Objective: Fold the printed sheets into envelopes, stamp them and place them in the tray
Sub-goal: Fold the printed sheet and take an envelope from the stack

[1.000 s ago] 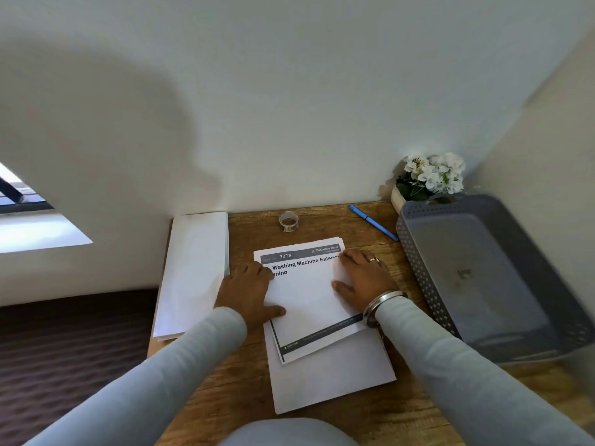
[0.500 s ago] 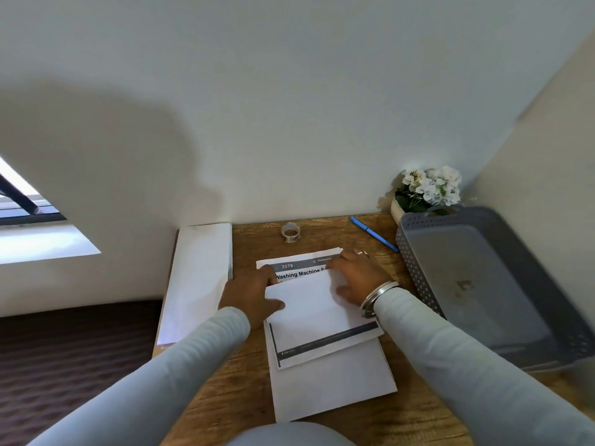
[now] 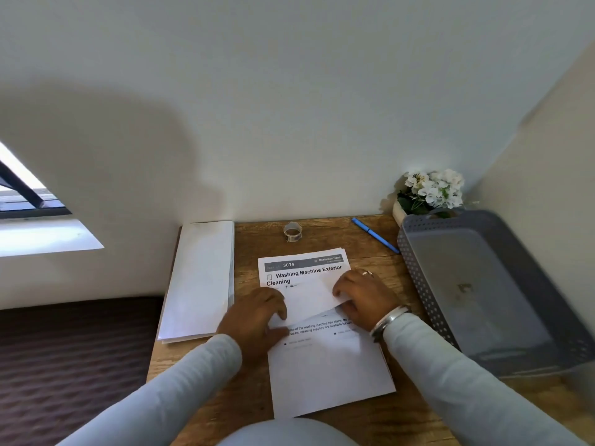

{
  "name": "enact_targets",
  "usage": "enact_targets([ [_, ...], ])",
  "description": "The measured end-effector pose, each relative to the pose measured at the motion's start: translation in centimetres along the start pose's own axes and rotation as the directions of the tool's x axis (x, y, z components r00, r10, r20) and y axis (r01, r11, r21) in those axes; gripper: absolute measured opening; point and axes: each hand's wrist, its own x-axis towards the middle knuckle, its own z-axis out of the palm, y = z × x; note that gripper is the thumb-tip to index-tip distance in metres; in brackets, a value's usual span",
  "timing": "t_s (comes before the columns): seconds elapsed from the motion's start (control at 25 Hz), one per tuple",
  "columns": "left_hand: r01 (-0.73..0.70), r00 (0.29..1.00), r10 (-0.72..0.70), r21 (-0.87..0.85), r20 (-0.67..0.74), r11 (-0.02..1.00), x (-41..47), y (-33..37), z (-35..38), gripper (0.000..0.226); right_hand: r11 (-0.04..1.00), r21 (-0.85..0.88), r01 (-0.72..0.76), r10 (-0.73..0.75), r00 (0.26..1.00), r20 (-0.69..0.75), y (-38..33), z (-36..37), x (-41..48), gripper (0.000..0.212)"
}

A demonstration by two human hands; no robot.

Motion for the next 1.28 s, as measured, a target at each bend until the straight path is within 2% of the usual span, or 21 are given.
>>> enact_targets([
  [0.08,-0.024,1.0,0.024,0.016,-0.014,1.0,-0.2,0.0,0.3,0.044,0.999,0.036,-0.003,0.003,1.0,-0.012,0.4,1.4,-0.9,0.034],
  [0.2,-0.044,0.995,0.047,0.034,-0.083,0.998,0.7,0.1,0.1,0.04,1.0,0.022,-0.021,0.022,0.999,-0.034,-0.1,1.7,-1.0,0.043],
  [0.36,-0.03,0.997,0.044,0.199,-0.068,0.98,1.2,0.4,0.7,0.051,1.0,0.001,0.01,-0.01,0.996,-0.091,-4.1,3.0,0.5,0.049],
  [0.56,-0.058,0.991,0.086,0.251,-0.102,0.966,0.6,0.0,0.7,0.052,1.0,-0.023,-0.007,0.007,1.0,-0.004,-7.7,5.7,1.8,0.064],
  [0.64,-0.07,0.992,0.093,0.253,-0.082,0.965,0.7,-0.2,0.5,0.051,0.999,-0.044,-0.03,0.029,0.999,-0.032,-6.3,5.6,2.1,0.063],
  [0.8,-0.045,0.998,0.055,0.205,-0.04,0.978,0.7,-0.3,0.7,0.053,0.976,-0.085,-0.2,0.195,0.979,-0.062,-0.4,3.4,1.9,0.069],
  [0.92,-0.035,0.999,0.04,0.225,-0.017,0.974,1.4,0.4,0.3,0.056,0.975,-0.063,-0.215,0.212,0.976,-0.041,1.2,2.3,1.6,0.066],
  [1.16,-0.104,0.993,0.082,0.332,0.08,0.938,6.4,5.1,-0.2,0.062,0.964,-0.046,-0.26,0.26,0.966,-0.012,0.2,2.1,1.6,0.063],
  [1.28,-0.078,0.993,0.039,0.39,0.109,0.917,6.6,5.1,-0.2,0.063,0.966,-0.039,-0.255,0.255,0.967,-0.02,0.5,2.1,1.5,0.062],
])
